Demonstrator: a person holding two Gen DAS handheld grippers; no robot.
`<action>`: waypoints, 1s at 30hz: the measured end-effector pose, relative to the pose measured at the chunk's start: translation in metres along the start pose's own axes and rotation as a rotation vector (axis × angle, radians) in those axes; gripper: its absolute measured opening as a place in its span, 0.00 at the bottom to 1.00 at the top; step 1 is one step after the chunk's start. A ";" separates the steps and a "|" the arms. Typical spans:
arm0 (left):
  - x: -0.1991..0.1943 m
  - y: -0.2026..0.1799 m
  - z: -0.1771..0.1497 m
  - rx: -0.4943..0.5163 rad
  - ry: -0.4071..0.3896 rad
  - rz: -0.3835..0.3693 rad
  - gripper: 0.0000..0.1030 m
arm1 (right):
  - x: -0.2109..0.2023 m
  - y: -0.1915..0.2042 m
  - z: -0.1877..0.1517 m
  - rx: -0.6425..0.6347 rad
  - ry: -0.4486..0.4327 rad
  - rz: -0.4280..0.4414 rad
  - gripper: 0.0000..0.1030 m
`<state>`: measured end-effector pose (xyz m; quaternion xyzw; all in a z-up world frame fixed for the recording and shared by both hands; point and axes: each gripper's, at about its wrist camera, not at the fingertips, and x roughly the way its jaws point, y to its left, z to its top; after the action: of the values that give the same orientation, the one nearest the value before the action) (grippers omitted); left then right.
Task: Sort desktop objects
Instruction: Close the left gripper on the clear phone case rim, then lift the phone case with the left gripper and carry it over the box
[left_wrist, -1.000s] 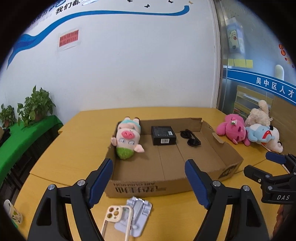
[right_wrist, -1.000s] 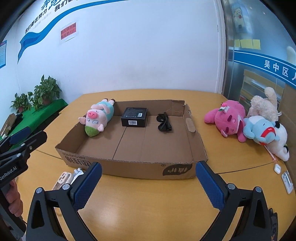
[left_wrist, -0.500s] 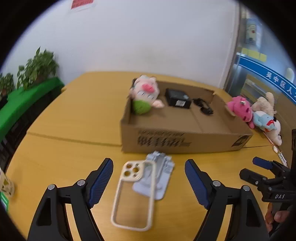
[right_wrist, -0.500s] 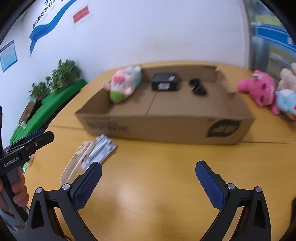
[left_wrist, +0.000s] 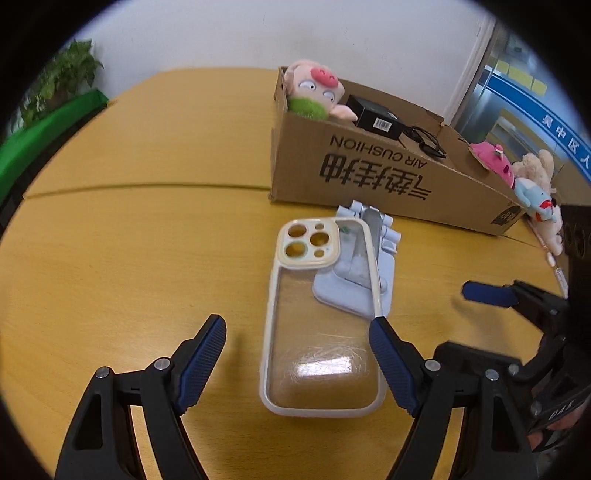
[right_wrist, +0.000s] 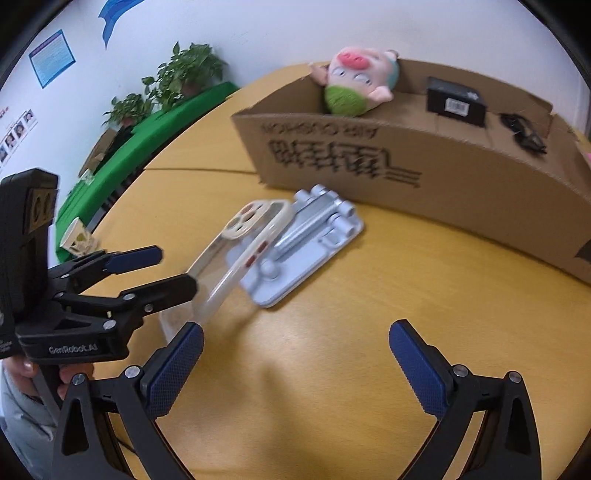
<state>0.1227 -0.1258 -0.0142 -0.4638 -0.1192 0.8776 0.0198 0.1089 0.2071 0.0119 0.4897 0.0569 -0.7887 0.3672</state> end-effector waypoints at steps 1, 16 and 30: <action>0.003 0.001 -0.001 -0.002 0.014 -0.019 0.77 | 0.003 0.001 -0.002 0.005 0.011 0.014 0.99; 0.012 -0.029 -0.006 0.057 0.083 -0.176 0.27 | -0.003 -0.022 -0.034 0.080 0.055 0.022 0.99; 0.018 -0.106 -0.007 0.106 0.125 -0.277 0.15 | -0.035 -0.060 -0.065 0.102 0.032 0.091 0.99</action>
<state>0.1104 -0.0185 -0.0087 -0.4949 -0.1342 0.8410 0.1726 0.1270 0.2986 -0.0090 0.5225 0.0000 -0.7651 0.3764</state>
